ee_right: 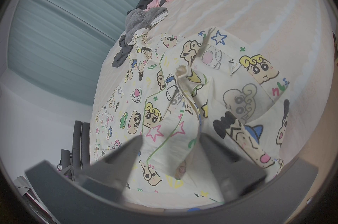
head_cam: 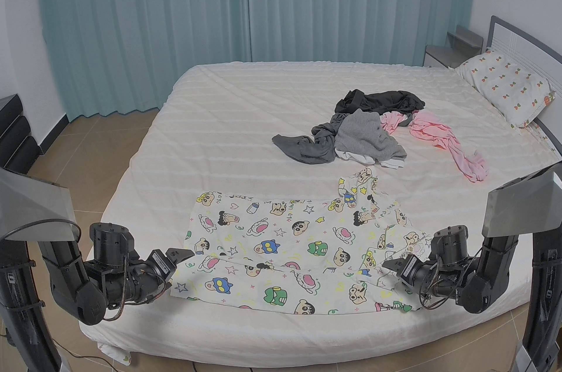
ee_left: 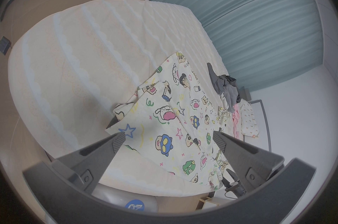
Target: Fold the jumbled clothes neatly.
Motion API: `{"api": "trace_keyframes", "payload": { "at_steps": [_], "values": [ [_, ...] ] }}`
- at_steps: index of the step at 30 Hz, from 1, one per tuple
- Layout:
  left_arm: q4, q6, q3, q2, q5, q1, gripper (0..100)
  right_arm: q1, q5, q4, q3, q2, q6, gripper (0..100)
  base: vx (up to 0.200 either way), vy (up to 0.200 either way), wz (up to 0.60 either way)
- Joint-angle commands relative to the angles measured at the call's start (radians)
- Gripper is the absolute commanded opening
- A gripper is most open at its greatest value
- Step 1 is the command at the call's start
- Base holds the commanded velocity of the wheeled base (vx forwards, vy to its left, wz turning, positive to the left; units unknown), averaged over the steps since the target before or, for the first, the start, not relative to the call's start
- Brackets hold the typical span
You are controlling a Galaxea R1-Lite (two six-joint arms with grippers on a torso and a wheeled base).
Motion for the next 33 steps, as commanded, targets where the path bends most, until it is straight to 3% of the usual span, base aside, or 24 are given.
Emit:
{"api": "trace_keyframes", "payload": {
  "at_steps": [1, 10, 16, 20, 33],
  "values": [
    [0.000, 0.000, 0.001, 0.003, 0.000, 0.000, 100, 0.001, 0.000, -0.001, 0.000, 0.006, 0.001, 0, 0.000, 0.000, 0.00],
    [0.000, 0.000, 0.000, 0.003, 0.001, 0.000, 100, 0.008, 0.000, 0.000, 0.052, -0.105, 0.002, 0, 0.000, 0.000, 0.00],
    [0.000, 0.000, 0.000, 0.003, 0.001, 0.000, 100, 0.090, -0.095, 0.013, 0.084, -0.217, -0.001, 0, 0.000, 0.000, 0.00],
    [0.000, 0.000, 0.000, 0.003, 0.001, 0.000, 100, 0.114, -0.124, 0.023, 0.087, -0.249, -0.002, 0, 0.000, 0.000, 0.00],
    [0.000, 0.000, 0.000, 0.003, 0.001, 0.000, 100, 0.162, -0.175, 0.358, -0.040, -0.456, -0.002, 0, 0.000, 0.000, 0.00]
  ]
}}
